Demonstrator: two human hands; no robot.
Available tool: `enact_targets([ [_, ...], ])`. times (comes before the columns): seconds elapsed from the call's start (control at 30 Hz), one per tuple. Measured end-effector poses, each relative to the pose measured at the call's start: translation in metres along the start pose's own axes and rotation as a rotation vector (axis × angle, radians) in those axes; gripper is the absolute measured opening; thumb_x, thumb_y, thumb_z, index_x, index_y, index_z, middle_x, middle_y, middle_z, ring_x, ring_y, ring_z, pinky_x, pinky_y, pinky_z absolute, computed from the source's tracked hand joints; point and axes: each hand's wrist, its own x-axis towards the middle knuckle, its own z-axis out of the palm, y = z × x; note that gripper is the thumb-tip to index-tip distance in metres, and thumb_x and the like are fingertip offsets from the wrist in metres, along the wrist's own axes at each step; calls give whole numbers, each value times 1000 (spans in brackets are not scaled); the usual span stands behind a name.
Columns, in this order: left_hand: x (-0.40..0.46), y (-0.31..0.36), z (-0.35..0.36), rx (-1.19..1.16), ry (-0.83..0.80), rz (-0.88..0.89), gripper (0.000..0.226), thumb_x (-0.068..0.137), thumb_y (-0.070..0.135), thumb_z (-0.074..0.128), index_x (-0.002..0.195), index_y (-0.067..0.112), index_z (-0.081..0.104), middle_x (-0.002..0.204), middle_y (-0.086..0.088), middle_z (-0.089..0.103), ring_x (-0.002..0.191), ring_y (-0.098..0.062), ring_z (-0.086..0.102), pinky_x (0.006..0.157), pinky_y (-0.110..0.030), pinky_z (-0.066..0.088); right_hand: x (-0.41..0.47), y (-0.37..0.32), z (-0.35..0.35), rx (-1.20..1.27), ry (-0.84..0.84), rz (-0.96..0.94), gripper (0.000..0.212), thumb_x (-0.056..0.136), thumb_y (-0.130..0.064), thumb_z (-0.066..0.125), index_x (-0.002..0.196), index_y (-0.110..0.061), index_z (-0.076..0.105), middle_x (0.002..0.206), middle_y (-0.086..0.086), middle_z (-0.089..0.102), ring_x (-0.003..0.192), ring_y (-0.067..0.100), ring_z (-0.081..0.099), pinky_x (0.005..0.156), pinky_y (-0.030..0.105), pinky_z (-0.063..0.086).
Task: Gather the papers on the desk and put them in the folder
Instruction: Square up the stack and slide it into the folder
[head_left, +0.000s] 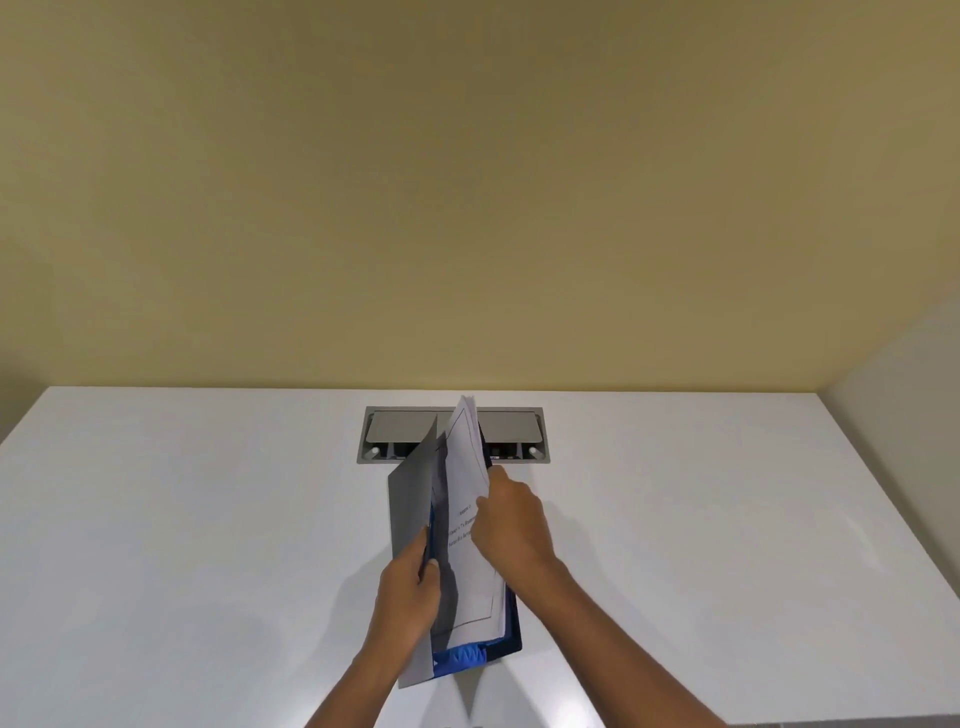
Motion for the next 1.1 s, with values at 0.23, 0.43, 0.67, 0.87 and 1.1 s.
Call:
enact_targets([
  [0.23,-3,0,0,-41,-12,10,49,108,12,45,157,16,42,150,-7,58,130,-31,61,112,-48,50,-12,-9,38,-65,6,54,52,96,-15,74,142,-14,49,116,6,74,102,22,74,86,33,61],
  [0.43,-6,3,3,-86,-19,17,46,107,13,46,153,16,48,141,-9,66,122,-32,67,108,-50,53,-12,-12,57,-43,34,67,26,99,-11,54,125,-7,48,92,6,54,80,22,55,74,39,53],
  [0.67,-9,0,4,-104,-15,17,43,108,14,45,151,17,50,138,-7,67,119,-29,69,105,-43,56,-11,-8,68,-38,12,103,36,104,-15,58,138,-10,45,103,7,65,89,20,67,78,34,58],
  [0.87,-7,-3,7,-43,-6,29,45,108,14,44,152,17,49,143,-6,65,125,-26,66,108,-39,53,-9,-1,75,-25,-3,143,39,104,-17,62,141,-12,49,115,6,71,99,18,74,85,31,63],
  [1.1,-6,-7,12,11,13,34,43,108,15,46,150,16,51,141,-5,65,122,-24,66,106,-34,52,-7,7,72,66,-46,177,43,99,-25,70,135,-14,51,95,-4,59,86,15,70,77,27,61],
])
